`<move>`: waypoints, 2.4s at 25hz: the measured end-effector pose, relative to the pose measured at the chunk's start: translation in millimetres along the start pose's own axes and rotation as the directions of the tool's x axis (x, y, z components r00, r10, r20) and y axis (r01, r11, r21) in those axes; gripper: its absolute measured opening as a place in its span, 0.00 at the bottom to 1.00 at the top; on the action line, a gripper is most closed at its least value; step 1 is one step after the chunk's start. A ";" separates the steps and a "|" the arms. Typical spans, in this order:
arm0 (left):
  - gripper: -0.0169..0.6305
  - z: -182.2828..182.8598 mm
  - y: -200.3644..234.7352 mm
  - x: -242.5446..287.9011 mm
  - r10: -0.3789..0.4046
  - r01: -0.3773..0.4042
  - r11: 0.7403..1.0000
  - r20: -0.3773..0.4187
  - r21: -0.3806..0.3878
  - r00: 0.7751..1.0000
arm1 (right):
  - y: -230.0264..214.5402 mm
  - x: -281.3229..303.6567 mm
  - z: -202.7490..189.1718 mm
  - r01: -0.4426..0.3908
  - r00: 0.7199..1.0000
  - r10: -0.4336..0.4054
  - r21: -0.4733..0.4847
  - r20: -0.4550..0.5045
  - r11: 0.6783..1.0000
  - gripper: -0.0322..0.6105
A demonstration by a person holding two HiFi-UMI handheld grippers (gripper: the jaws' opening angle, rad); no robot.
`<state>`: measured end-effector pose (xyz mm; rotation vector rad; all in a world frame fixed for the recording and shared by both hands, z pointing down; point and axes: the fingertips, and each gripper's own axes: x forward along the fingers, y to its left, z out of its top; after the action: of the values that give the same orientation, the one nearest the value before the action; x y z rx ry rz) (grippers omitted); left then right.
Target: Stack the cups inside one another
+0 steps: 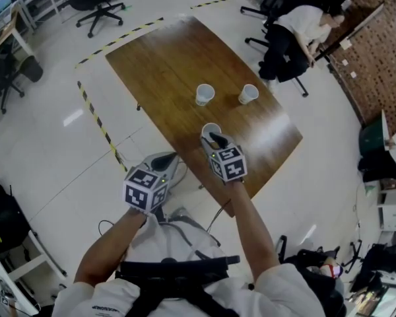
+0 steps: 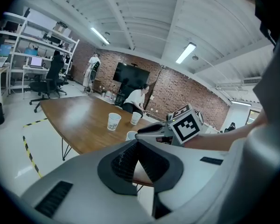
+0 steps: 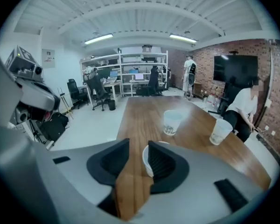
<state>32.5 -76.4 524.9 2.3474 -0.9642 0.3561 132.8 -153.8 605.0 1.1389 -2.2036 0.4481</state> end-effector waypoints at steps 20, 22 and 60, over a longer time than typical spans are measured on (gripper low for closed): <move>0.01 -7.6 21.1 -1.2 0.011 -0.012 0.999 -0.025 -0.040 1.000 | -6.7 42.8 -29.5 0.023 0.981 -0.039 -0.087 -0.190 0.996 0.11; 0.01 -6.8 21.2 0.2 0.009 -0.010 0.999 -0.024 -0.039 1.000 | -7.9 41.3 -31.7 0.025 0.979 -0.044 -0.095 -0.197 0.995 0.10; 0.02 41.1 91.2 -2.1 0.064 -0.063 0.997 0.033 -0.047 0.997 | -95.0 80.0 126.1 0.122 0.992 -0.125 -0.169 -0.005 0.978 0.09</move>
<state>-32.5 -152.4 528.0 2.2921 -1.0542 0.3164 129.5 -326.0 563.8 1.1678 -2.0989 0.2124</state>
